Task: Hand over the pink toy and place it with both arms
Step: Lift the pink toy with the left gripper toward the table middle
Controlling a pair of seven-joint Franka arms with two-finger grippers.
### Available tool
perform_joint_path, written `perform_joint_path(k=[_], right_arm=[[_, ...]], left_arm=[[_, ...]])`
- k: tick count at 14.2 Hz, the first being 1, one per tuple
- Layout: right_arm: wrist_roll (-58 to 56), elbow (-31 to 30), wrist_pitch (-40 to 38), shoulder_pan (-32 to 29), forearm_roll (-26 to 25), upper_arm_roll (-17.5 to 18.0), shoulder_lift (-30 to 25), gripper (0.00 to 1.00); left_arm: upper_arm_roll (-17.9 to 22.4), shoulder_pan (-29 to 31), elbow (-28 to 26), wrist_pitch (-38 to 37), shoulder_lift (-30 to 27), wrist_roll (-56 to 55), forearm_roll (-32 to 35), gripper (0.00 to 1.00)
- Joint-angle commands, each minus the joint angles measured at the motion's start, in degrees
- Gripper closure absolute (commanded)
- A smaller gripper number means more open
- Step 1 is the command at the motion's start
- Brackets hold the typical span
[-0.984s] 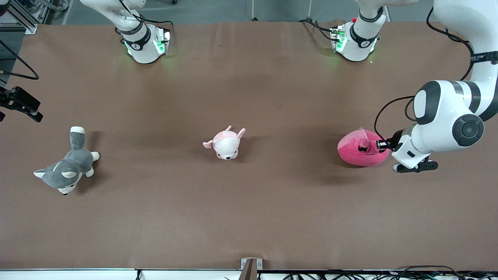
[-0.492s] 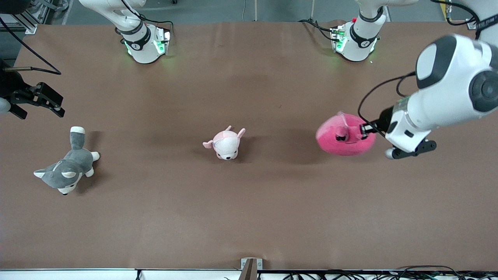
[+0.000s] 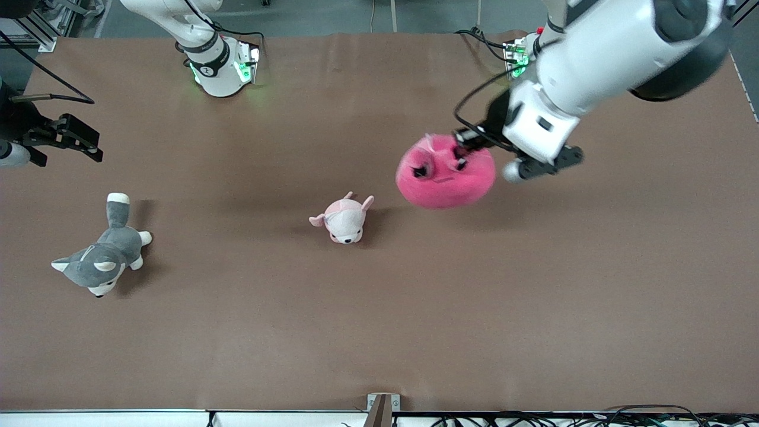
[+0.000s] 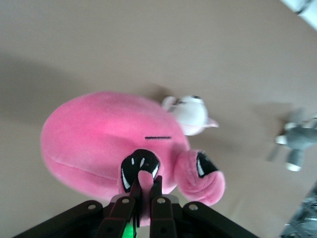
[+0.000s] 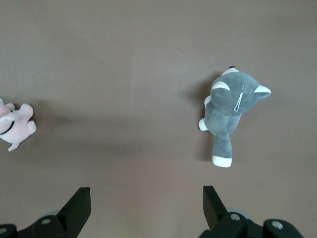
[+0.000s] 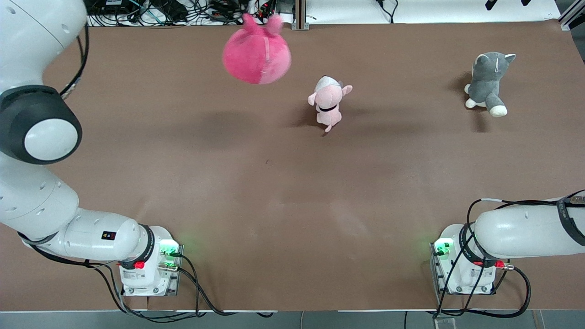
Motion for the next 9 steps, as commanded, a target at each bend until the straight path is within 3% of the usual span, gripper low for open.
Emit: perform_joint_path(k=[1,5,9], right_arm=[[-0.77,0.36,-1.26,0.46,6.16,0.08,-0.50,0.00],[-0.33,2.02,-0.74,-2.78,24.80,-0.53,4.15,0.09],[2.65,3.26,-0.73,-3.76,35.29,-0.45,6.62,0.20]], left_arm=[[-0.02,-6.70,2.31,9.71,1.70,-6.28,-0.59,1.00],[0.16,-15.15,2.31,22.21,5.21,-12.19,-0.50,1.00],[0.42,-20.52,2.31,26.80,7.94,-13.78,-0.32,1.00]])
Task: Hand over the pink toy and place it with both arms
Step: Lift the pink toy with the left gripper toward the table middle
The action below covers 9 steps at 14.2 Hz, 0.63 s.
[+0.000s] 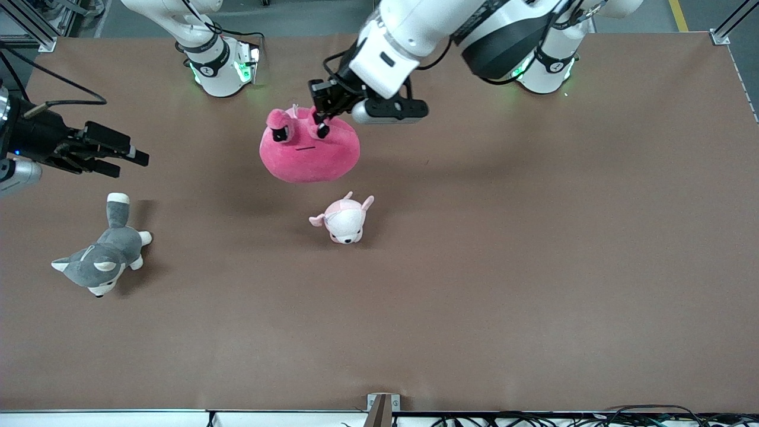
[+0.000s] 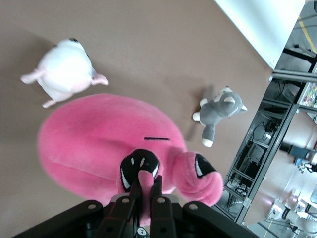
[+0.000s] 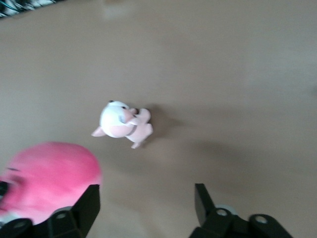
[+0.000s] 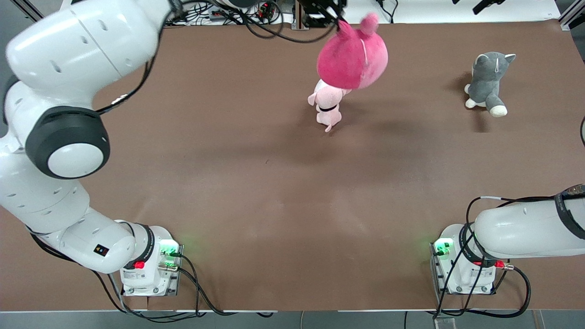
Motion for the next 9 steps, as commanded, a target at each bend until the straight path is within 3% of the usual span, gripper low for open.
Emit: perform_joint_path(k=[1,5,9], right_arm=[[3.59,1.93,-0.45,0.11,4.17,0.53,1.14,0.22],[7.82,2.28,0.96,2.83,4.17,0.79,1.14,0.22],[7.74,2.02,0.78,4.50,4.17,0.79,1.14,0.29]], left_arm=[[0.52,-2.45,1.88,0.90,1.83,-1.13,-0.19,1.00],[0.61,-3.86,1.79,0.90,3.15,-1.39,0.07,1.00],[0.61,-3.69,1.71,0.90,3.24,-1.31,0.07,1.00]])
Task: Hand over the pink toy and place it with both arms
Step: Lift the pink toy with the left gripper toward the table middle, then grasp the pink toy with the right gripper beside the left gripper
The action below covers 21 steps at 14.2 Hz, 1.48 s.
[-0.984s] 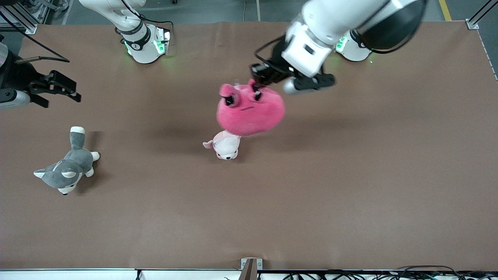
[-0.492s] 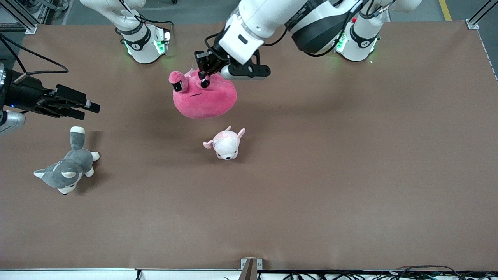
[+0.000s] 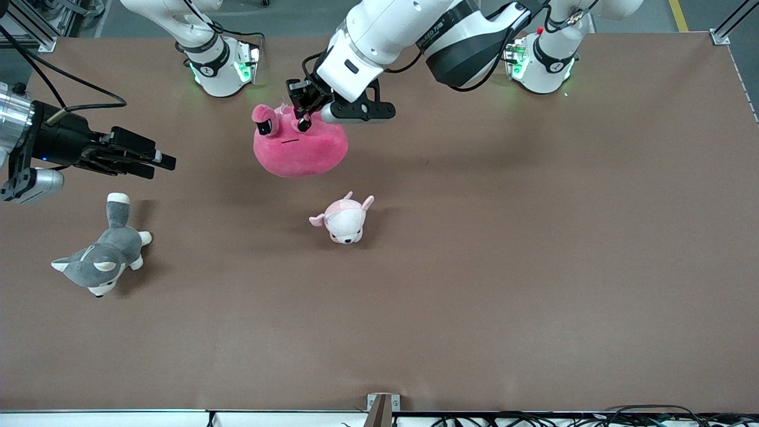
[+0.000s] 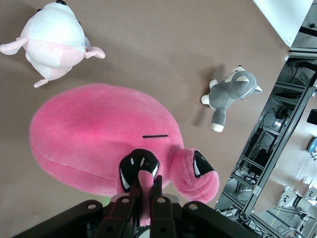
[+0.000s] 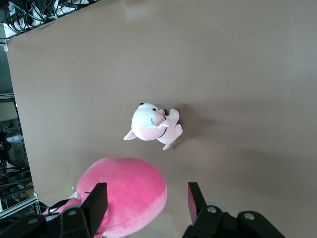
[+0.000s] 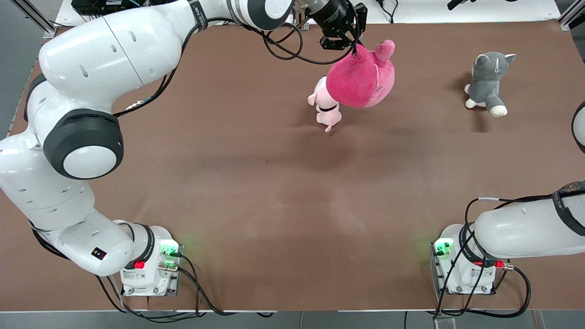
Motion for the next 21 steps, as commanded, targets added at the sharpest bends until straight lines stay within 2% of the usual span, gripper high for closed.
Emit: perform_joint_path(k=[1,9,18,21], right_arm=[[0.92,0.08,0.11,1.87,1.06,-0.10,0.09,0.29],[1.10,-0.36,-0.59,6.97,0.97,-0.01,0.80,0.36],[3.56,-0.53,-2.79,11.81,0.18,-0.10,0.62,0.36],[3.65,-0.88,-2.88,13.48,-1.75,-0.01,0.62,0.36]], left_arm=[[0.41,-0.49,1.67,0.30,0.49,-0.91,0.07,1.00],[0.41,-0.05,1.67,0.21,0.31,-0.82,0.07,1.00],[0.58,0.04,1.67,0.21,0.14,-0.82,0.07,1.00],[0.59,0.12,1.67,0.21,0.05,-0.91,0.07,1.00]])
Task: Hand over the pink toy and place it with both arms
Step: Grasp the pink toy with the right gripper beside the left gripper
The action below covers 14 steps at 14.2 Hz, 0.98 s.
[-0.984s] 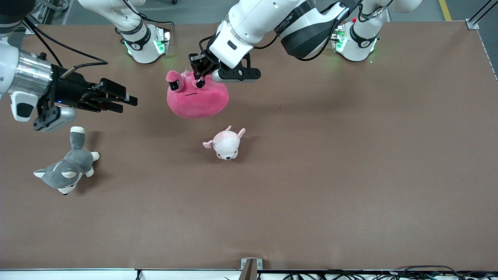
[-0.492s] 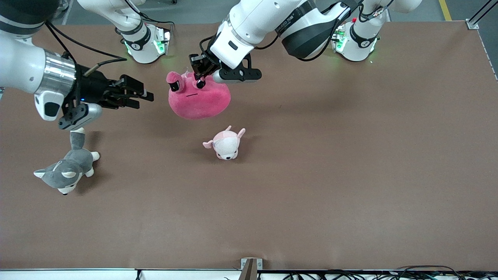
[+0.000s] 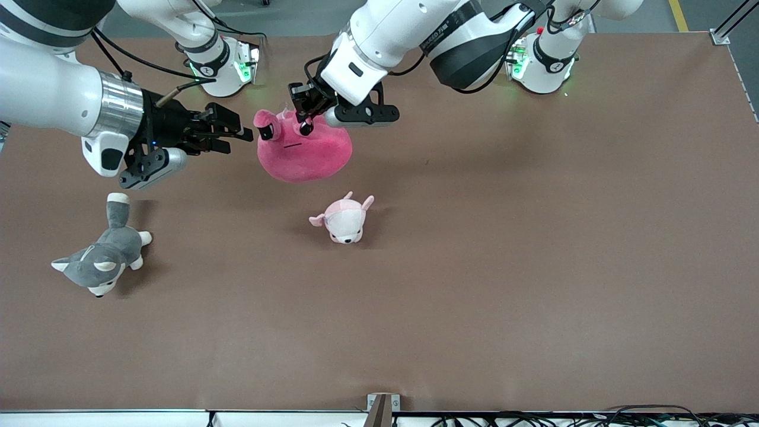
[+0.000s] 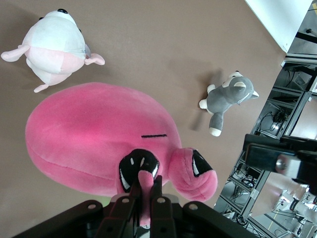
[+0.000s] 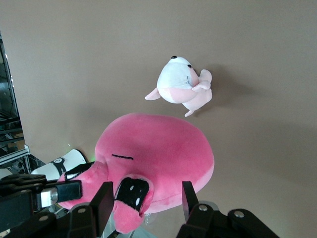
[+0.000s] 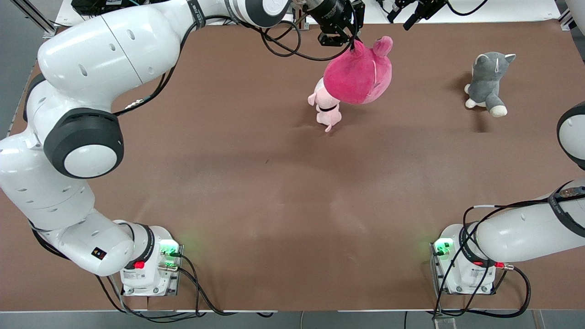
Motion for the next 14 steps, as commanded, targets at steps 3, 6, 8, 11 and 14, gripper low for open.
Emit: perform_joint_path(k=[3,6,8,11,14], right_arm=[[1.29,-2.44,-0.31,1.91,-1.23,-0.28,-0.83,0.36],[1.55,-2.53,-1.01,2.61,-1.23,-0.28,-0.83,0.36],[1.99,-2.44,-1.01,3.23,-0.88,-0.28,-0.83,0.36],[2.08,-2.44,-1.89,3.75,-0.79,-0.27,-0.92,0.36],[2.08,-3.50,-1.89,4.02,-0.79,-0.19,-0.92,0.36]], left_arm=[[0.09,-0.11,1.14,0.21,0.13,-0.91,0.07,1.00],[0.09,-0.11,1.05,0.21,0.14,-0.91,0.07,1.00],[0.09,-0.11,1.05,0.21,0.22,-0.91,0.07,1.00],[0.09,-0.02,1.05,0.21,0.22,-0.82,0.07,1.00],[0.09,0.15,1.14,0.21,0.22,-0.91,0.07,1.00]])
